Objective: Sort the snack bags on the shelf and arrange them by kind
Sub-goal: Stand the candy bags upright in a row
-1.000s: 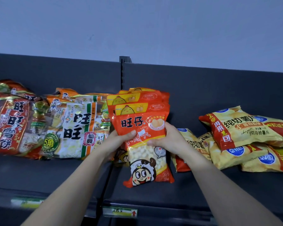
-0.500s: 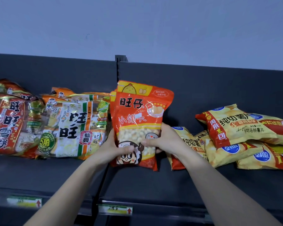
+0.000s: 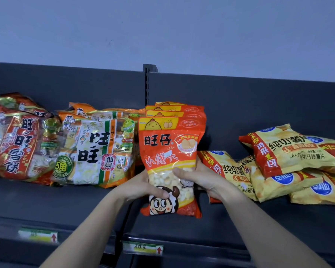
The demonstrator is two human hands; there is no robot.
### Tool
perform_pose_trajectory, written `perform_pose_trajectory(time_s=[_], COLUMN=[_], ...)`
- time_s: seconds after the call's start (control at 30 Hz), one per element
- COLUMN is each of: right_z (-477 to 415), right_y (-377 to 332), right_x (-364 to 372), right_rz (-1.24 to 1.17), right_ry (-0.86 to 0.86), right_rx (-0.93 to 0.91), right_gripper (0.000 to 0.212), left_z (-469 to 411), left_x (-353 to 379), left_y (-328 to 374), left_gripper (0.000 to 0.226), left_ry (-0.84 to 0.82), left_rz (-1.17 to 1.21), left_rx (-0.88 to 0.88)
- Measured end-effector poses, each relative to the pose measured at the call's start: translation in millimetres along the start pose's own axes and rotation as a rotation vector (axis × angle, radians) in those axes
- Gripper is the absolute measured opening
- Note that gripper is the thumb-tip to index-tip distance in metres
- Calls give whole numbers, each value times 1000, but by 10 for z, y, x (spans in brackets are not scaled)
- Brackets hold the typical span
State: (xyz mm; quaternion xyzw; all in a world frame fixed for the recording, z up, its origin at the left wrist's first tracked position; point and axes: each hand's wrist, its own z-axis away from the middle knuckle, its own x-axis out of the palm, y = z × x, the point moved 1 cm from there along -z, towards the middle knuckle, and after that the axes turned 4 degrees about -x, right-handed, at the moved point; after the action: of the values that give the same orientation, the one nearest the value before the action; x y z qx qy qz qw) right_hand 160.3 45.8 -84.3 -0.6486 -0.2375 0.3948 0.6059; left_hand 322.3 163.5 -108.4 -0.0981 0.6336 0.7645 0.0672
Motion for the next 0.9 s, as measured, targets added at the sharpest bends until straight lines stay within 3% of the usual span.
perform_pose_trajectory(time_s=[0.07,0.23,0.3,0.37,0.43,0.53,0.7,0.77,0.9], right_z=[-10,-112,-113,-125,-136,-172,-124,-106,-82], right_y=[1,101,115,96,51,53,149,171,156], right_x=[-35,-16,8,27,51,61,-59,-80,-6], right_rz=[-38,-136,-144,-114,-98,-33,205,269,325], right_ry=[51,160,147,171,217,165,-69,-95,-20], right_rx=[14,-36,-79,-129,-170,-159,-18,-2,-66], right_gripper=[122,140,126,93,77,92,139,140,133], left_z=[-6,-54,-73,-96,-117,-109,-37,-14,28], left_x=[21,-31,-32,-62,-114,-193,-219,-225,-206], left_y=[52,87,104,130,161,140,31,-27,-150], left_gripper=[83,95,92,88,87,89,91,98,128], left_ry=[2,204,177,195,216,200,278,275,72], left_rz=[6,35,-5,-19,-20,-64,-125,-168,-170], left_rx=[17,116,141,178,197,176,159,122,58])
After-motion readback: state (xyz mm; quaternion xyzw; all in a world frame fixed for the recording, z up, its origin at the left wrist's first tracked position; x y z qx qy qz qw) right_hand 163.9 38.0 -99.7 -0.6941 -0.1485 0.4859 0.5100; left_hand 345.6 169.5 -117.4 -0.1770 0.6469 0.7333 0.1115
